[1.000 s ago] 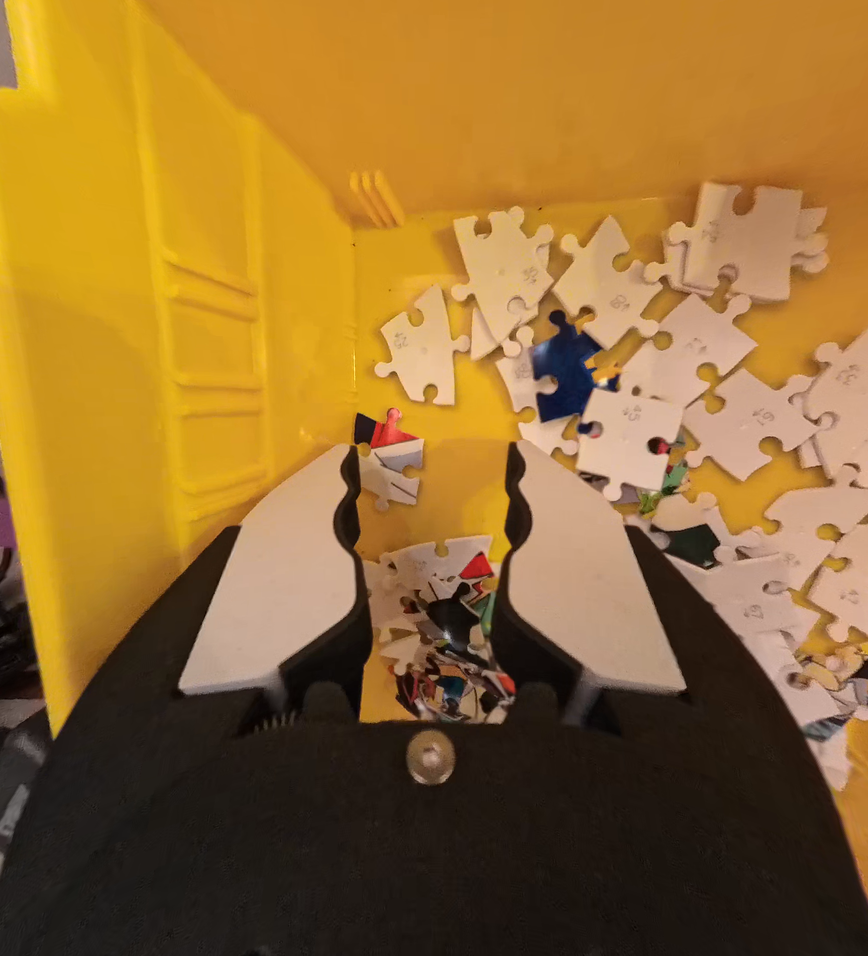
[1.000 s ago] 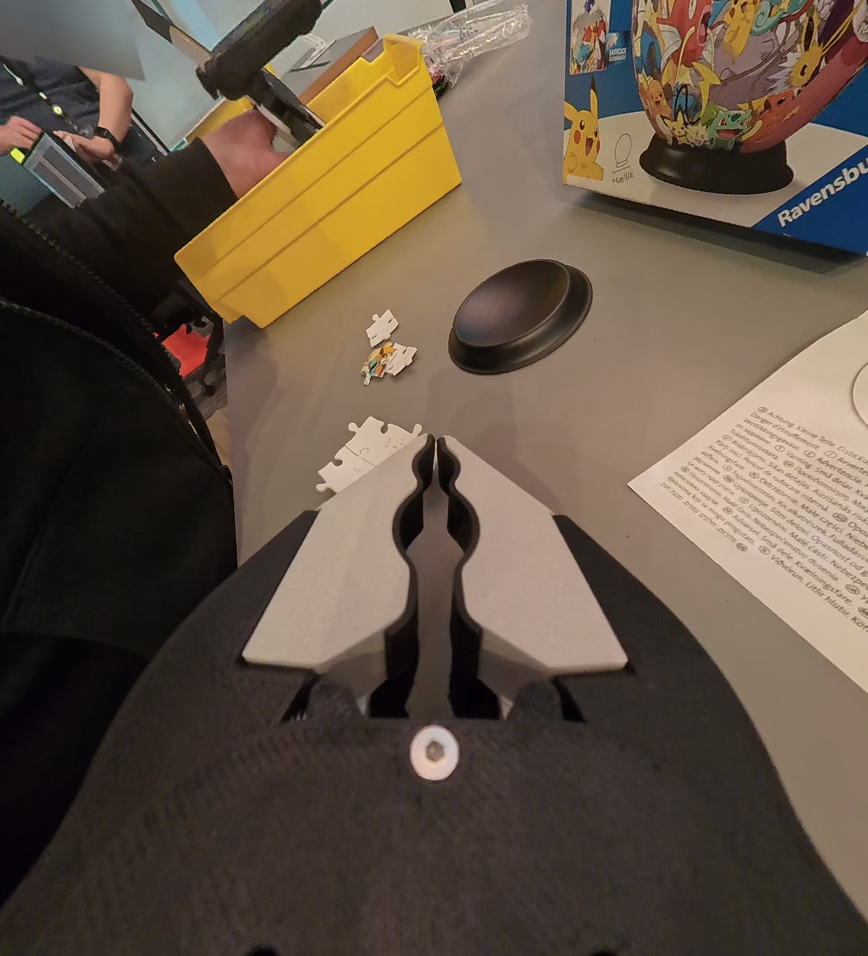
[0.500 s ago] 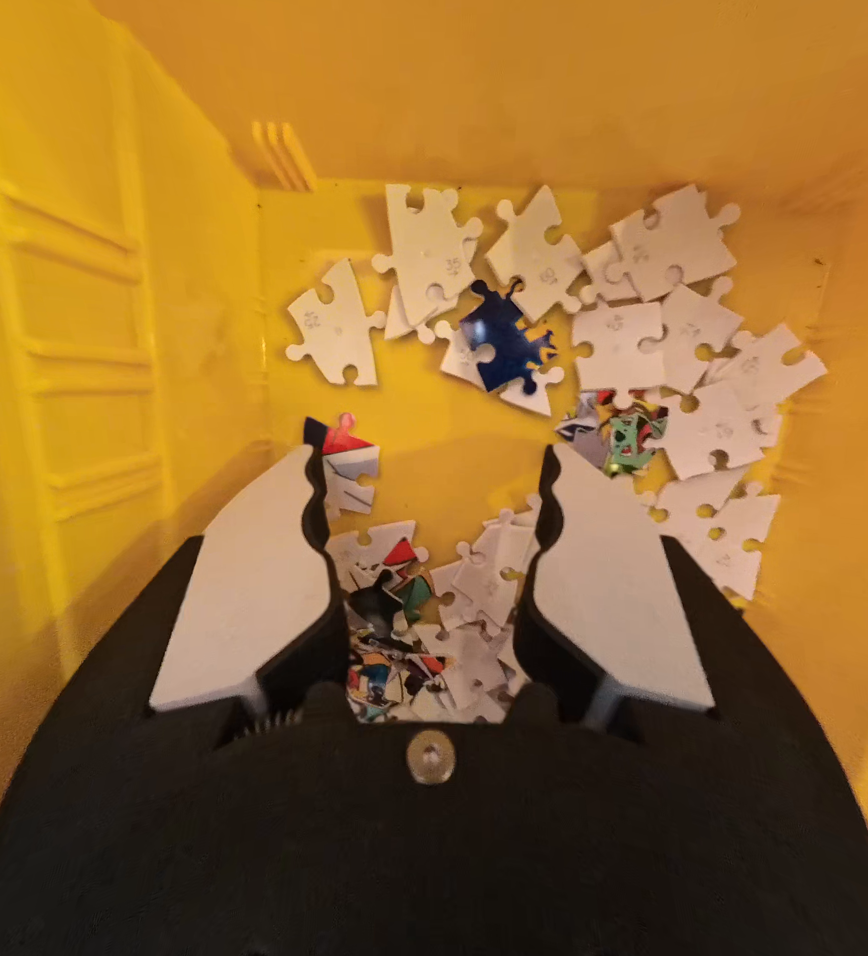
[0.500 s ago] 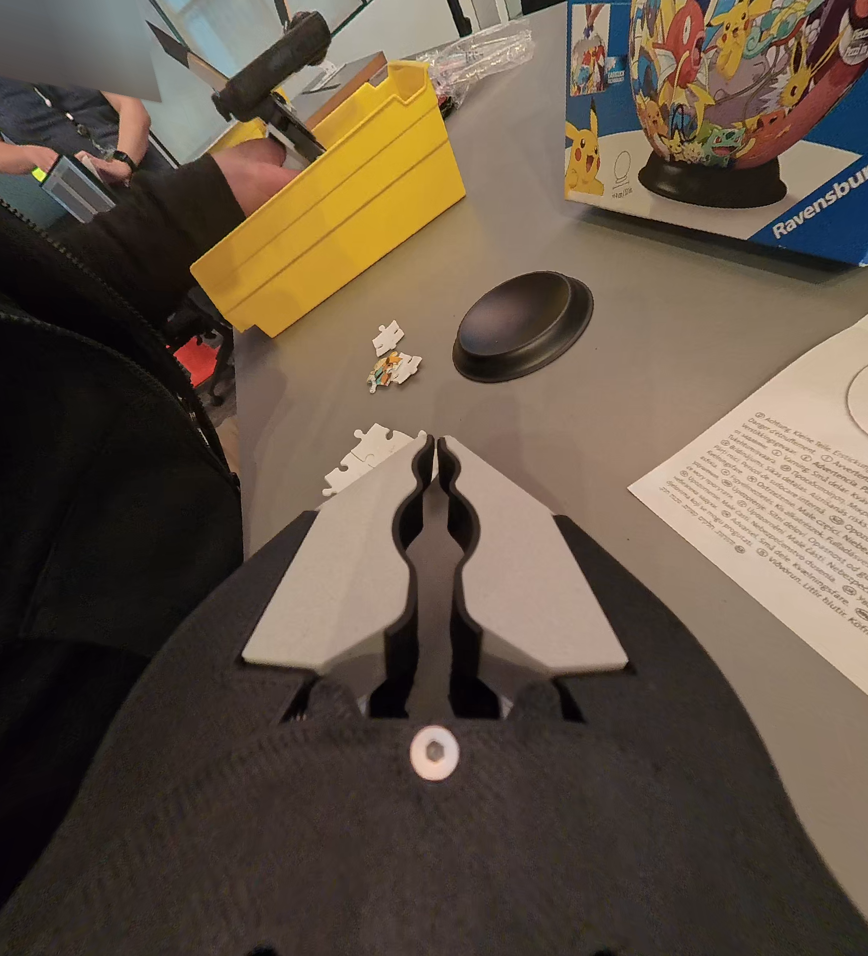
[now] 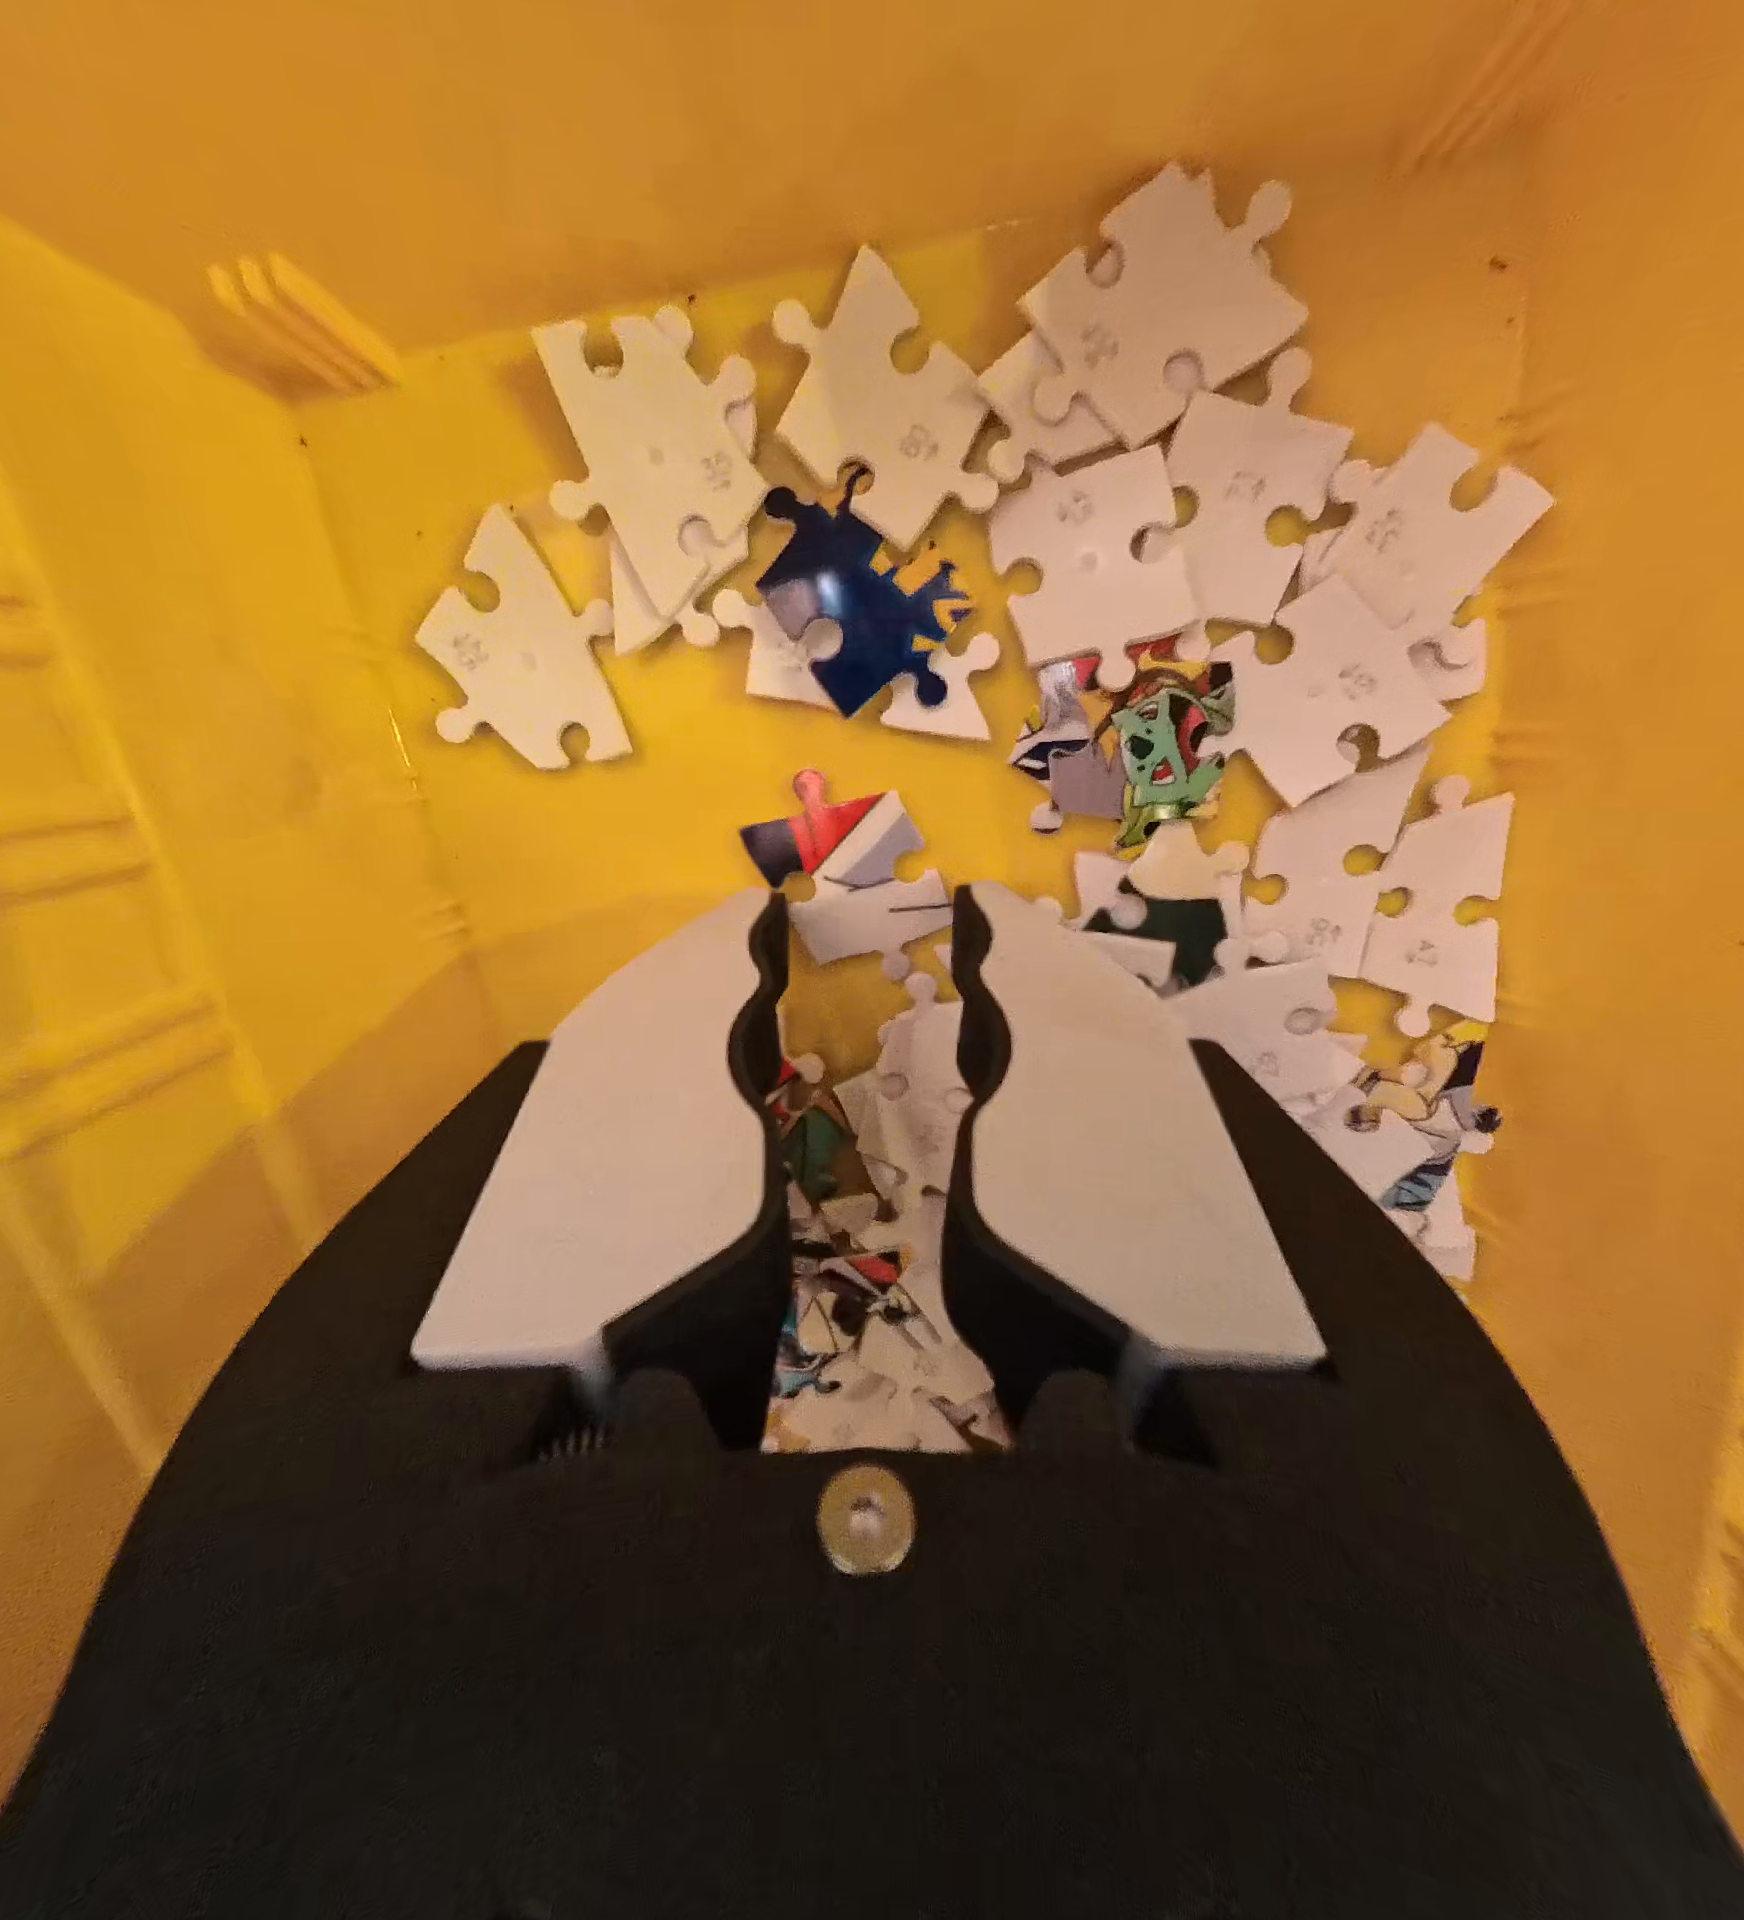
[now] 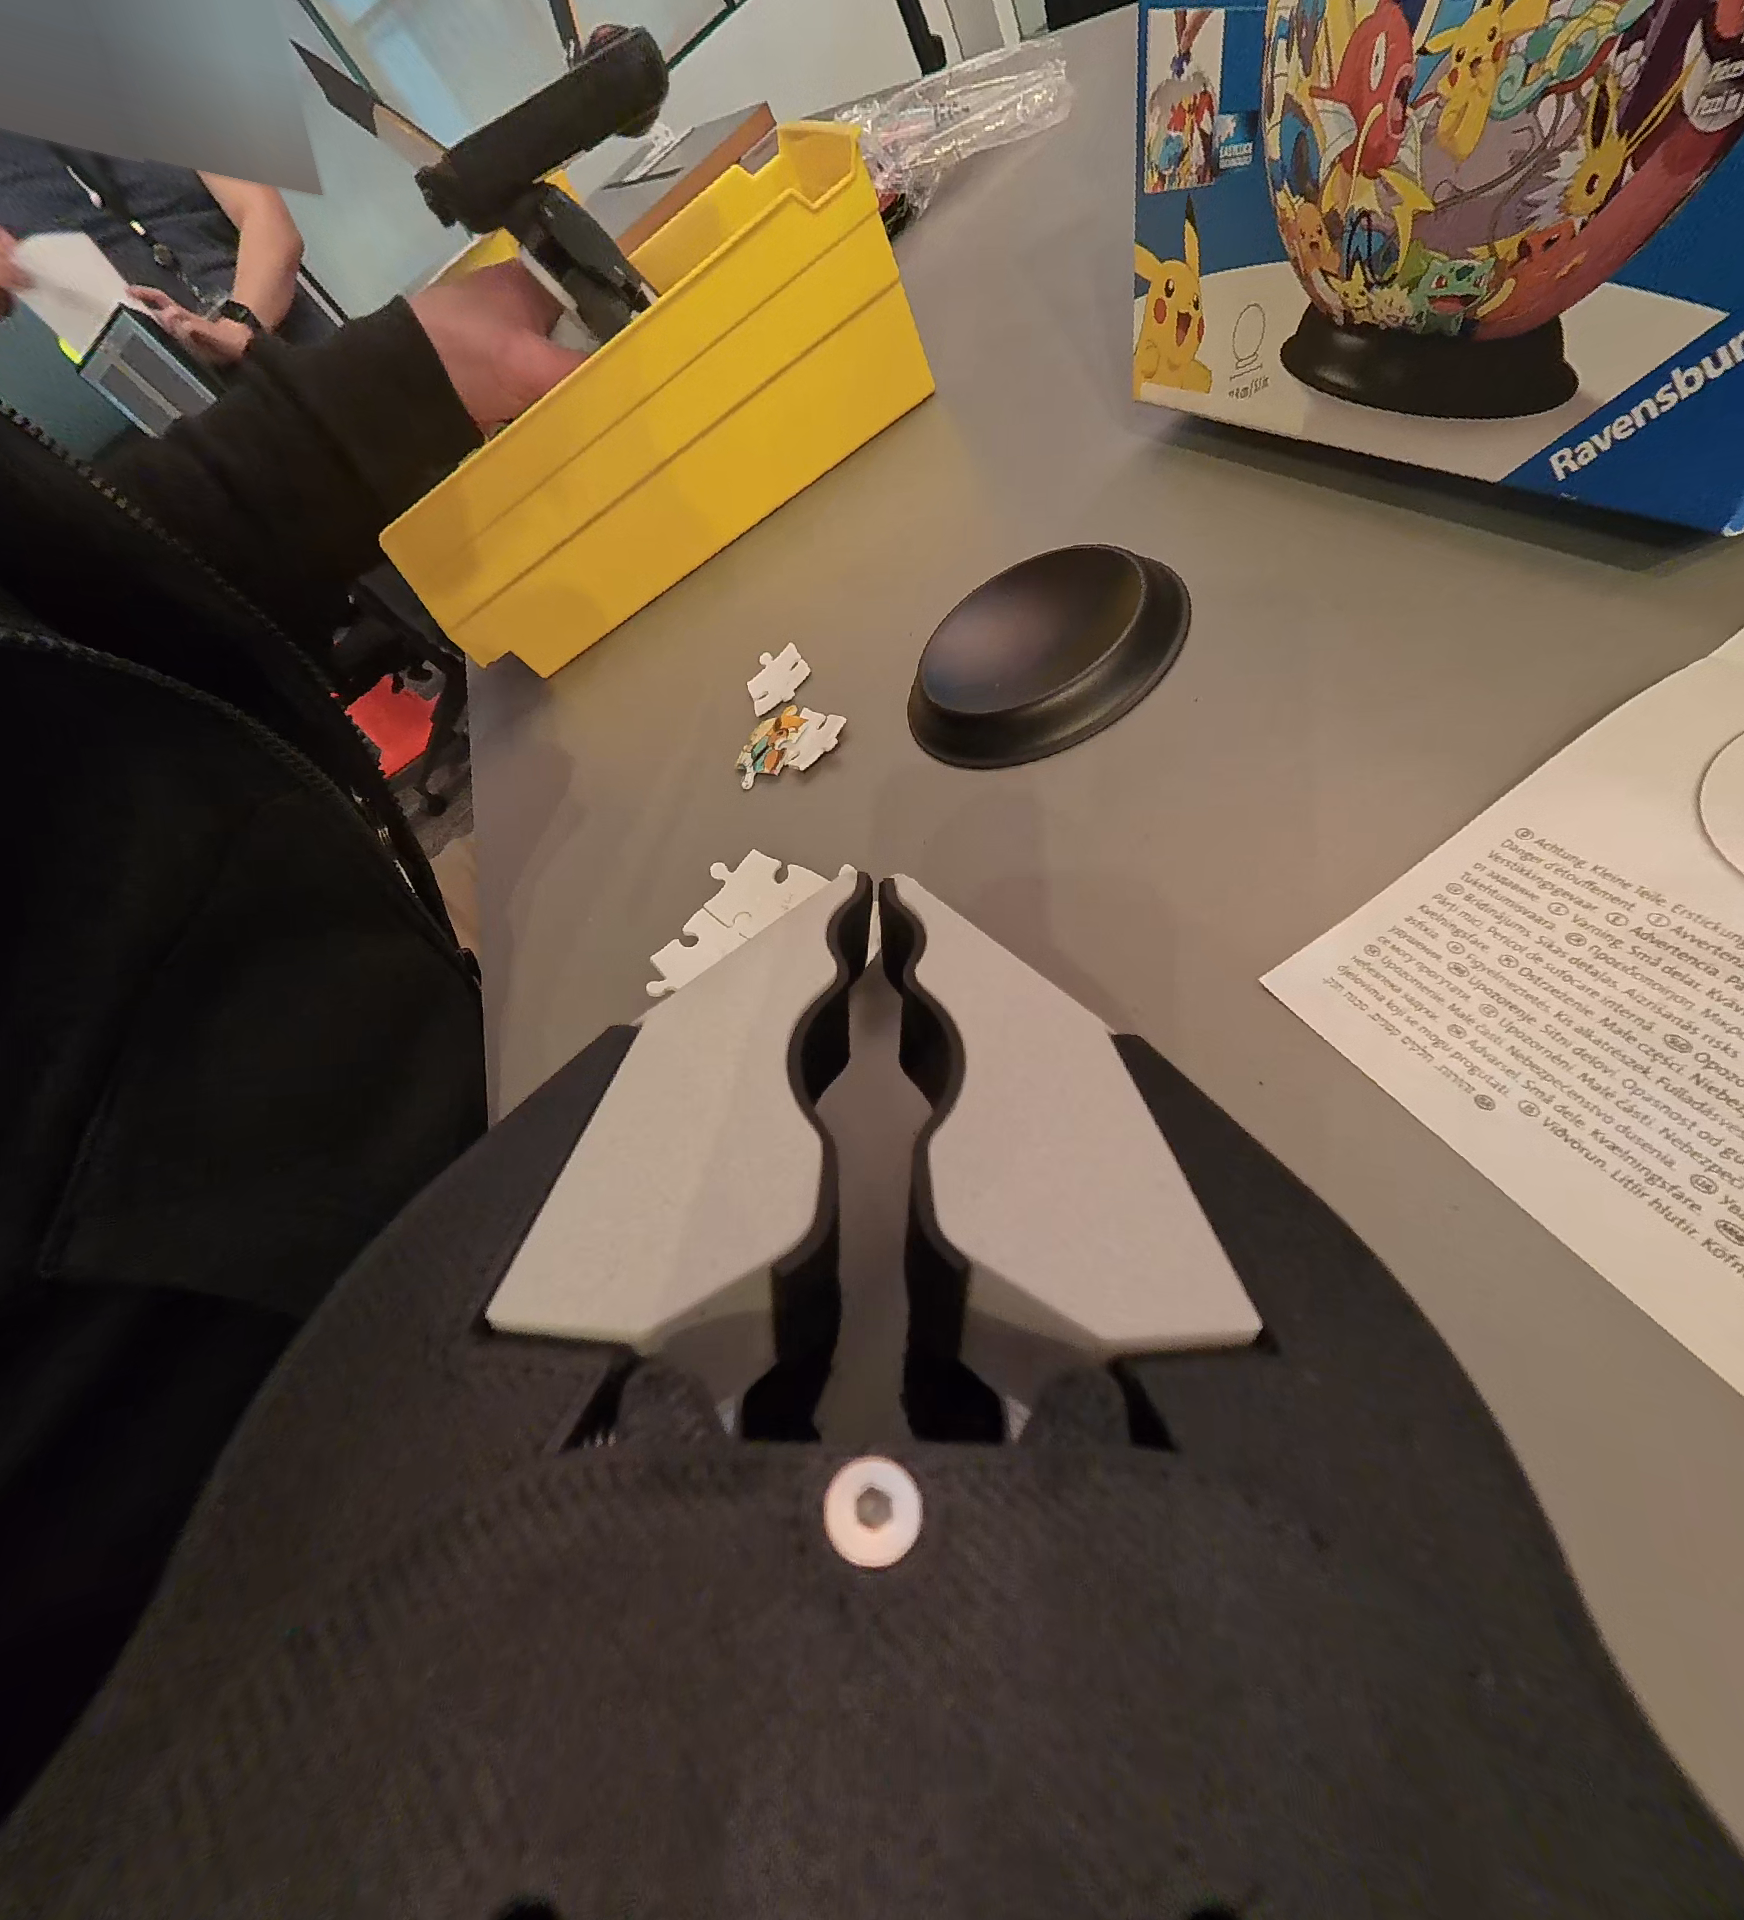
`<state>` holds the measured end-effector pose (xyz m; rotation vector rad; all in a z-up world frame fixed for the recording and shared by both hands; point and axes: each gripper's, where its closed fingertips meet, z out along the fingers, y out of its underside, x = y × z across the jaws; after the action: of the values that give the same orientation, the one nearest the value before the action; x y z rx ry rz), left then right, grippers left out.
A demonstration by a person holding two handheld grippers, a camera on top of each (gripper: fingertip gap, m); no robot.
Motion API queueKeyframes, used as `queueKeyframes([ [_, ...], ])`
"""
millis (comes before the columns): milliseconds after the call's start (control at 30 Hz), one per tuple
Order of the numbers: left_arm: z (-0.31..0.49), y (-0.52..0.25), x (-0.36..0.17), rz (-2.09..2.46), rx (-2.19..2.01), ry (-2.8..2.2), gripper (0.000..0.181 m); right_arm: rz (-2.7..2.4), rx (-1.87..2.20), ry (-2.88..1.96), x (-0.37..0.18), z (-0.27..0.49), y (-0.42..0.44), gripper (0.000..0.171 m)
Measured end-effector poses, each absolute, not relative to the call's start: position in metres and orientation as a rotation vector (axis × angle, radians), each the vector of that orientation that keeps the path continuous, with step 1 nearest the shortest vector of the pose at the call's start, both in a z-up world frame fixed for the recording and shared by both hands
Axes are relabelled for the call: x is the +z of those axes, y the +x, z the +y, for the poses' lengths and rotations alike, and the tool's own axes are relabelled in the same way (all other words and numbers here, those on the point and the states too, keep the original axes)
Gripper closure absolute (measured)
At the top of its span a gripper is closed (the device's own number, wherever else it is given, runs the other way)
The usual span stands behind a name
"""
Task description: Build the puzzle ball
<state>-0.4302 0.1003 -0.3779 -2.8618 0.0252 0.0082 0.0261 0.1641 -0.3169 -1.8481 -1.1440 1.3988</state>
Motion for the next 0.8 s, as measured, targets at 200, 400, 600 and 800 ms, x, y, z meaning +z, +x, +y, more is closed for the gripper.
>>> queueKeyframes([
  [200,0.100,-0.433,-0.378,0.002,0.034,-2.855,0.153,-1.140,1.404,-1.848,-0.317,0.164,0.026,0.171],
  [400,0.116,-0.417,-0.349,-0.088,-0.246,-2.631,0.153,-1.139,1.406,-1.847,-0.316,0.164,0.026,0.171],
  [600,0.130,-0.379,-0.243,-0.131,-0.976,-1.943,0.152,-1.142,1.403,-1.851,-0.317,0.164,0.026,0.171],
  [800,0.105,-0.377,-0.168,-0.057,-1.286,-1.463,0.153,-1.143,1.401,-1.854,-0.318,0.164,0.026,0.171],
])
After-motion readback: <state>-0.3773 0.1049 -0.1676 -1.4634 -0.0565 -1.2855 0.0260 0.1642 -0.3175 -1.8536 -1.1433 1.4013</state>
